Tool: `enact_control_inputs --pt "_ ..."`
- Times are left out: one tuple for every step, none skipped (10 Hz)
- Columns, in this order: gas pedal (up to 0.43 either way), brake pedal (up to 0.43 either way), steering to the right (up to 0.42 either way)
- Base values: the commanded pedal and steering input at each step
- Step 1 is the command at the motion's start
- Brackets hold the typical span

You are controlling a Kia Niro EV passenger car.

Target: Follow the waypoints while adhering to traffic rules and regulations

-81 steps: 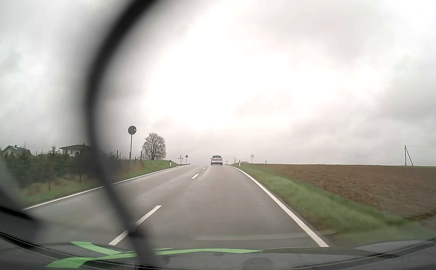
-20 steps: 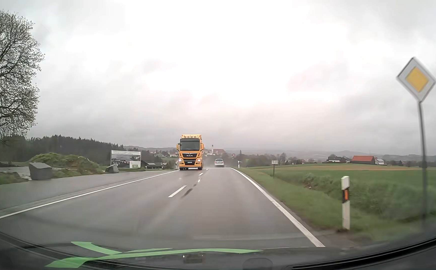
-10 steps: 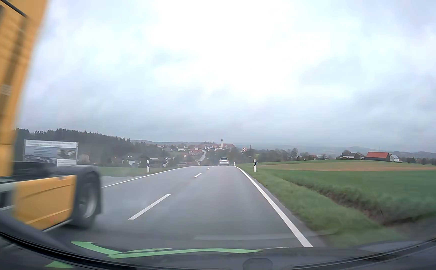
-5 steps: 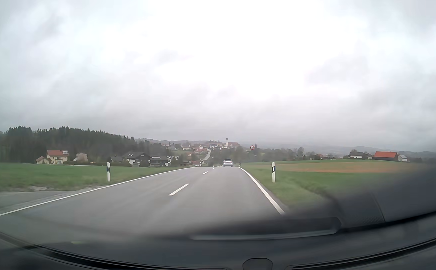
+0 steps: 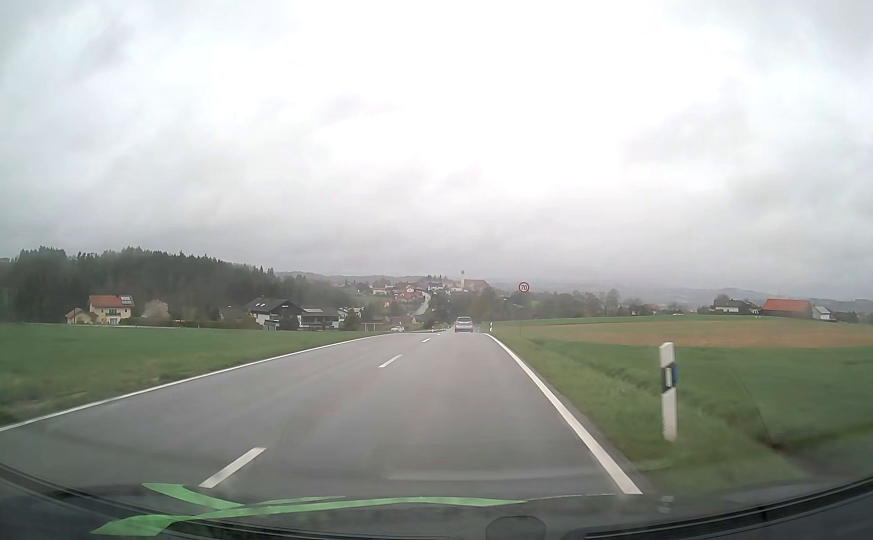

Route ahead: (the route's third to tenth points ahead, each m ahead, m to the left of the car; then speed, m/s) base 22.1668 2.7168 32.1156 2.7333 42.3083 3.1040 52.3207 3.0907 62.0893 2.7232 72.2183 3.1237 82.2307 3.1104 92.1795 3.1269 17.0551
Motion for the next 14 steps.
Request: enact_control_inputs --pt "0.039 0.000 -0.005" --pt "0.039 0.000 -0.005" --pt "0.039 0.000 -0.005" --pt "0.039 0.000 -0.005" --pt "0.028 0.000 -0.004" --pt "0.028 0.000 -0.002" --pt "0.028 0.000 -0.001" --pt "0.047 0.000 -0.001" --pt "0.059 0.000 -0.001" --pt "0.079 0.000 -0.001" --pt "0.087 0.000 -0.001" --pt "0.098 0.000 -0.001" --pt "0.110 0.000 -0.001" --pt "0.118 0.000 -0.001"
